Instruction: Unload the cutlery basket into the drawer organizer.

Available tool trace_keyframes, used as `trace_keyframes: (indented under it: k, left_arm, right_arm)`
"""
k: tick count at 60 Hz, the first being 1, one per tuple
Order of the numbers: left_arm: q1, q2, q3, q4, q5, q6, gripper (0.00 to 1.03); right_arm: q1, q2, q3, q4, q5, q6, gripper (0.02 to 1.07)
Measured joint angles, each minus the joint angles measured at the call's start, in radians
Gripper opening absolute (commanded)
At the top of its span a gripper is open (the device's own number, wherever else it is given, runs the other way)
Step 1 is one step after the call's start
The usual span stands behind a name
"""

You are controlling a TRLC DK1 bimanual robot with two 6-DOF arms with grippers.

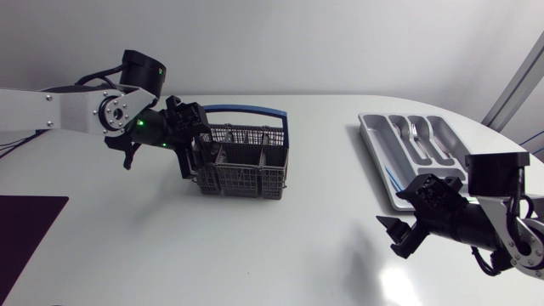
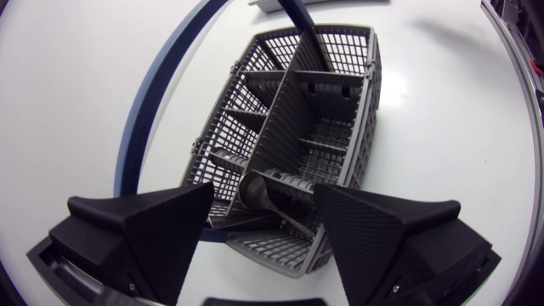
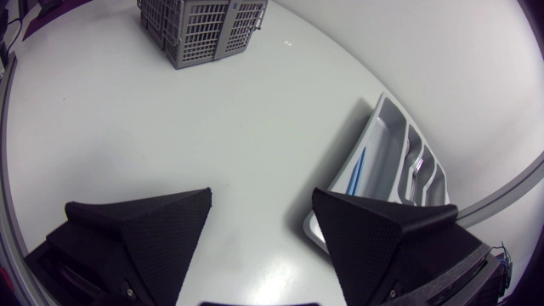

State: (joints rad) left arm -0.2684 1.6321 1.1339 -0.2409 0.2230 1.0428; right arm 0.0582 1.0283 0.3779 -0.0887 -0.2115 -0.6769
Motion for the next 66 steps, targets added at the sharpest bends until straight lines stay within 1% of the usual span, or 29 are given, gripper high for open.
trace_keyframes:
  k: [3, 6, 11, 13, 17, 23, 35, 36, 39, 42, 45, 49, 53, 58, 59, 63, 66]
  left_arm:
    - [-0.001, 0.008, 0.012, 0.000, -0.019, 0.015, 0.81]
    - [-0.001, 0.019, 0.022, 0.000, -0.023, 0.029, 0.77]
    - [-0.001, 0.043, 0.037, -0.001, -0.031, 0.053, 0.76]
    - [-0.002, 0.051, 0.039, -0.001, -0.042, 0.062, 0.71]
    - [-0.003, 0.068, 0.048, -0.013, -0.048, 0.084, 0.64]
    - [-0.003, 0.087, 0.079, -0.054, -0.053, 0.106, 0.61]
    - [-0.010, 0.105, 0.098, -0.074, -0.064, 0.137, 0.58]
    - [-0.011, 0.105, 0.098, -0.076, -0.064, 0.137, 0.57]
    - [-0.014, 0.105, 0.098, -0.084, -0.065, 0.145, 0.47]
    - [-0.016, 0.109, 0.108, -0.105, -0.065, 0.154, 0.41]
    - [-0.019, 0.115, 0.122, -0.119, -0.068, 0.161, 0.38]
    - [-0.020, 0.121, 0.132, -0.126, -0.068, 0.163, 0.38]
    - [-0.023, 0.121, 0.132, -0.129, -0.068, 0.164, 0.33]
    - [-0.027, 0.122, 0.132, -0.135, -0.068, 0.166, 0.32]
    - [-0.027, 0.122, 0.132, -0.136, -0.068, 0.166, 0.29]
    - [-0.027, 0.122, 0.132, -0.138, -0.068, 0.167, 0.24]
    - [-0.027, 0.122, 0.132, -0.143, -0.068, 0.170, 0.23]
  right_arm:
    - [0.000, 0.008, -0.001, 0.006, 0.000, 0.000, 0.88]
    - [0.000, 0.016, -0.001, 0.013, 0.000, 0.000, 0.88]
    - [0.000, 0.030, -0.002, 0.021, 0.000, 0.000, 0.88]
    - [0.000, 0.035, -0.002, 0.023, 0.000, 0.000, 0.88]
    - [0.000, 0.047, -0.002, 0.030, 0.000, 0.000, 0.88]
    - [0.000, 0.057, -0.002, 0.037, 0.000, 0.000, 0.88]
    - [0.000, 0.067, -0.002, 0.045, 0.000, 0.000, 0.88]
    - [0.000, 0.067, -0.002, 0.045, 0.000, 0.000, 0.88]
    - [0.000, 0.067, -0.002, 0.045, 0.000, 0.000, 0.88]
    - [0.000, 0.068, -0.002, 0.045, 0.000, 0.000, 0.88]
    - [0.000, 0.068, -0.002, 0.045, 0.000, 0.000, 0.88]
    - [0.000, 0.068, -0.002, 0.045, 0.000, -0.002, 0.88]
    - [0.000, 0.068, -0.002, 0.045, 0.000, -0.003, 0.88]
    - [0.000, 0.068, -0.002, 0.045, 0.000, -0.003, 0.88]
    - [0.000, 0.068, -0.002, 0.045, 0.000, -0.003, 0.88]
    - [0.000, 0.068, -0.002, 0.045, 0.000, -0.003, 0.88]
    - [0.000, 0.068, -0.002, 0.045, 0.000, -0.003, 0.88]
